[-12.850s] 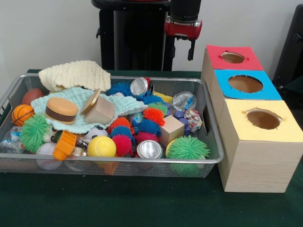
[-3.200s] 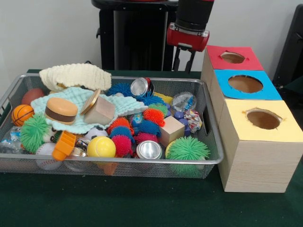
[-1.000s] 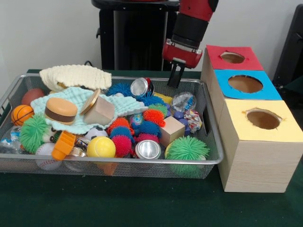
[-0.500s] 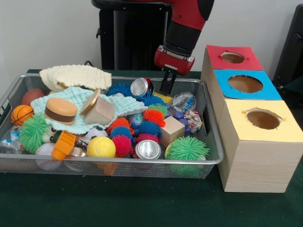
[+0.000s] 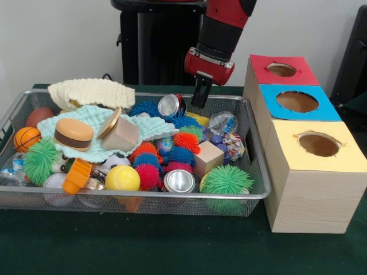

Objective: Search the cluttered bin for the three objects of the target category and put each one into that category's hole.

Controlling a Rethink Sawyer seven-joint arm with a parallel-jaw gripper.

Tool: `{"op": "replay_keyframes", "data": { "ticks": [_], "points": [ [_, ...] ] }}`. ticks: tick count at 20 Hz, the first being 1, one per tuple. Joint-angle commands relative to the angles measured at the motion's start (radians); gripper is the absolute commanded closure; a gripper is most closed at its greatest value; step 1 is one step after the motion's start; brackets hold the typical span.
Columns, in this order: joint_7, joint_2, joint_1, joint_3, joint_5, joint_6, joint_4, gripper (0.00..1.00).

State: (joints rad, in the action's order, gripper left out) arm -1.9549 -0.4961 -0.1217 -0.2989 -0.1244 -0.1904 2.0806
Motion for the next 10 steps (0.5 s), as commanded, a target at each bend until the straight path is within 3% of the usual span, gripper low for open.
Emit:
{"op": "replay_keyframes", "data": {
  "ticks": [1, 3, 6, 8, 10],
  "points": [
    [-0.118, 0.025, 0.081, 0.109, 0.053, -0.025, -0.091, 1.00],
    [-0.153, 0.055, 0.143, 0.168, 0.055, -0.043, -0.091, 1.00],
    [-0.193, 0.053, 0.114, 0.144, -0.010, -0.011, -0.073, 1.00],
    [-0.176, 0.033, 0.106, 0.138, -0.006, 0.009, -0.069, 1.00],
    [-0.154, 0.015, 0.158, 0.196, 0.033, 0.035, -0.067, 1.00]
  ]
}}
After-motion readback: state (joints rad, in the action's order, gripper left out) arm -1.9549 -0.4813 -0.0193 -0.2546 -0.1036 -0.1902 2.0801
